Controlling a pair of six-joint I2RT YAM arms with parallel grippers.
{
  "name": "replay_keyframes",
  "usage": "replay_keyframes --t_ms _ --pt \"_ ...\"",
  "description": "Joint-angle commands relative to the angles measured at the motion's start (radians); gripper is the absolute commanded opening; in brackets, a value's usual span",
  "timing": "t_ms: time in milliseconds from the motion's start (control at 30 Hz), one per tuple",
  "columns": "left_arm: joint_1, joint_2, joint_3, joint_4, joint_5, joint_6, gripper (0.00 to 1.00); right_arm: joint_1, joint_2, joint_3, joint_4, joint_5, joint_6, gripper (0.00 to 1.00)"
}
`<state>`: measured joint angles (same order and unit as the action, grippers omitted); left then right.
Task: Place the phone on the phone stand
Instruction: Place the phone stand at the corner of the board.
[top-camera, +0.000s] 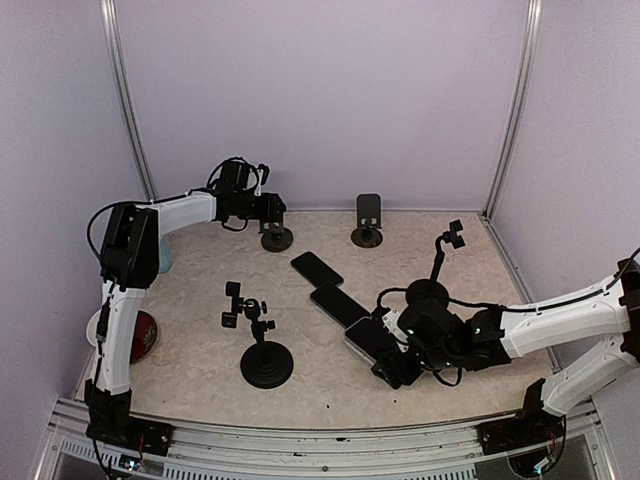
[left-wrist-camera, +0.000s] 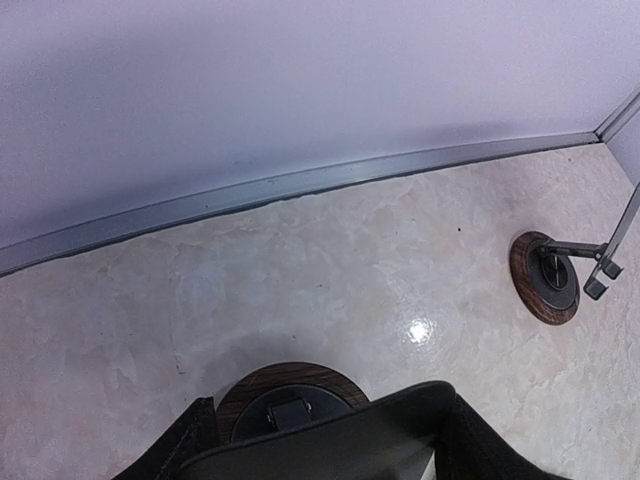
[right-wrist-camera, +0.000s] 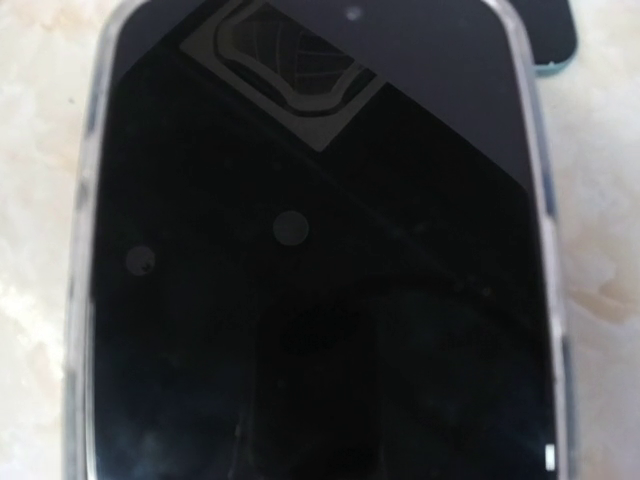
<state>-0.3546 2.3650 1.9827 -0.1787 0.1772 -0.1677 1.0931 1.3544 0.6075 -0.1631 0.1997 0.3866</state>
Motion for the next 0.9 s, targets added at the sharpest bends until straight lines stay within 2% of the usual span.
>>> replay_keyframes --t_ms 0,133,267,433,667,867 --pt "-0.001 0.018 0.042 0.024 0.021 -0.03 0.58 0.013 0.005 0.055 0.074 0.021 0.01 0.45" --pt "-0.01 0.027 0.043 0.032 0.003 -0.037 0.62 0.013 0.015 0.059 0.08 0.017 0.01 0.45" --pt "-0.014 0.036 0.047 0.036 -0.002 -0.054 0.73 0.016 0.02 0.062 0.082 0.017 0.011 0.45" --pt "-0.017 0.031 0.052 0.042 -0.001 -0.068 0.81 0.021 0.023 0.062 0.083 0.017 0.012 0.45" --pt "-0.017 -0.003 0.049 0.034 -0.007 -0.087 0.97 0.028 0.025 0.064 0.081 0.017 0.014 0.46" --pt "-0.004 -0.136 -0.059 0.07 -0.029 -0.115 0.99 0.035 0.041 0.063 0.087 0.004 0.005 0.46"
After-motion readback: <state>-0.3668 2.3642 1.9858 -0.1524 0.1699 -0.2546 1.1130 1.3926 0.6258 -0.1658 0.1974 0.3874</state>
